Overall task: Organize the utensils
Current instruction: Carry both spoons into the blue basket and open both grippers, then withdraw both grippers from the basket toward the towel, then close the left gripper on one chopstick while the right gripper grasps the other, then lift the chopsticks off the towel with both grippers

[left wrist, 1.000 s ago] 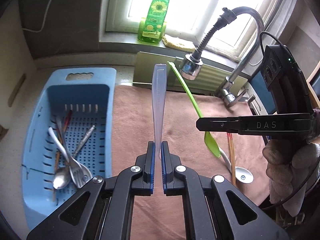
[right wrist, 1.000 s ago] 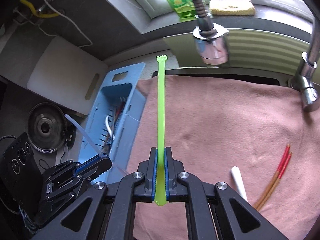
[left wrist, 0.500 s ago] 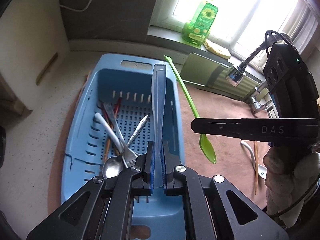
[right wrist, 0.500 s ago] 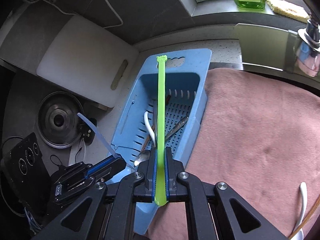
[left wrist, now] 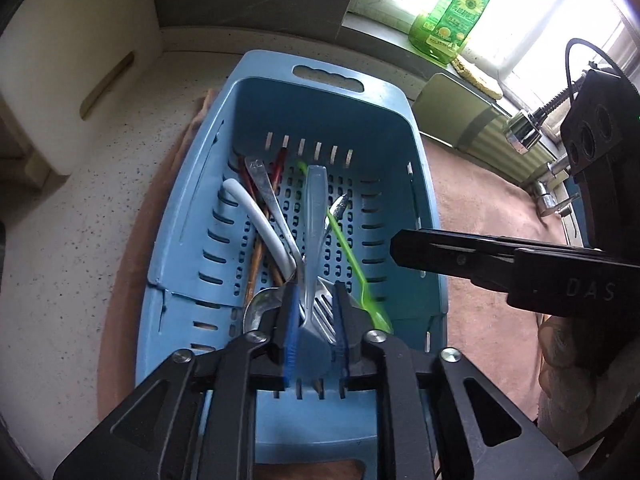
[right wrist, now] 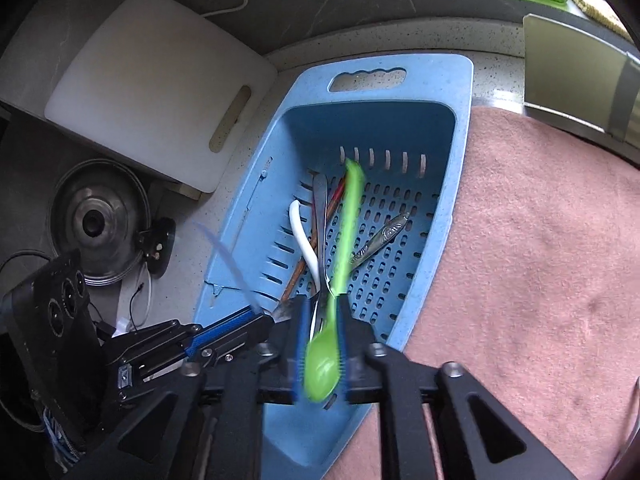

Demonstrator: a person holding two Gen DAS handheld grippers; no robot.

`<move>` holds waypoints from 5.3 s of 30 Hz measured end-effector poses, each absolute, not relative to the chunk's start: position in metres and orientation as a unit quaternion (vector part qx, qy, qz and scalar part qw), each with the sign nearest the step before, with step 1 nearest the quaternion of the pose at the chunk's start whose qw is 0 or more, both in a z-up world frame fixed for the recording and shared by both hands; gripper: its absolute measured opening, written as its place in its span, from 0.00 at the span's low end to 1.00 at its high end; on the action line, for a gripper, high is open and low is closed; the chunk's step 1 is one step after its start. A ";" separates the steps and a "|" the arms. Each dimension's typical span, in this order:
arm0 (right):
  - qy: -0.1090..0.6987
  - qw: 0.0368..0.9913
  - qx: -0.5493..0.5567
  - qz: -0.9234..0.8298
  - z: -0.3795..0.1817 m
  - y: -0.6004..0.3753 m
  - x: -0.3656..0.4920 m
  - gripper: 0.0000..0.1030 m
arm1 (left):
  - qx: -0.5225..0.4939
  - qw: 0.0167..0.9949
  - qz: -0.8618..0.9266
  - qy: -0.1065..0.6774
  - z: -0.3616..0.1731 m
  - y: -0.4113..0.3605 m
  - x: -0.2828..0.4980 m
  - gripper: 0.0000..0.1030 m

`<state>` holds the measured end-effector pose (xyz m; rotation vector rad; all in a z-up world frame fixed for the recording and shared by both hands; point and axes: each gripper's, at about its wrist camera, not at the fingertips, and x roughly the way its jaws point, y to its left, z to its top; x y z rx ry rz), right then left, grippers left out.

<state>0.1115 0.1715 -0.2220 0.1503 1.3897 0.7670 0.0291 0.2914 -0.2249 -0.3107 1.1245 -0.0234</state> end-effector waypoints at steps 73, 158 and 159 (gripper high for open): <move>0.681 0.663 0.203 0.237 -0.278 -0.182 0.124 0.20 | -0.031 0.771 -0.213 0.599 -0.251 -0.041 0.023 0.21; 0.654 0.666 0.250 0.259 -0.234 -0.115 0.129 0.06 | -0.109 0.818 -0.190 0.531 -0.207 0.053 0.027 0.04; 0.652 0.666 0.248 0.262 -0.231 -0.108 0.130 0.06 | -0.112 0.821 -0.185 0.528 -0.205 0.061 0.026 0.04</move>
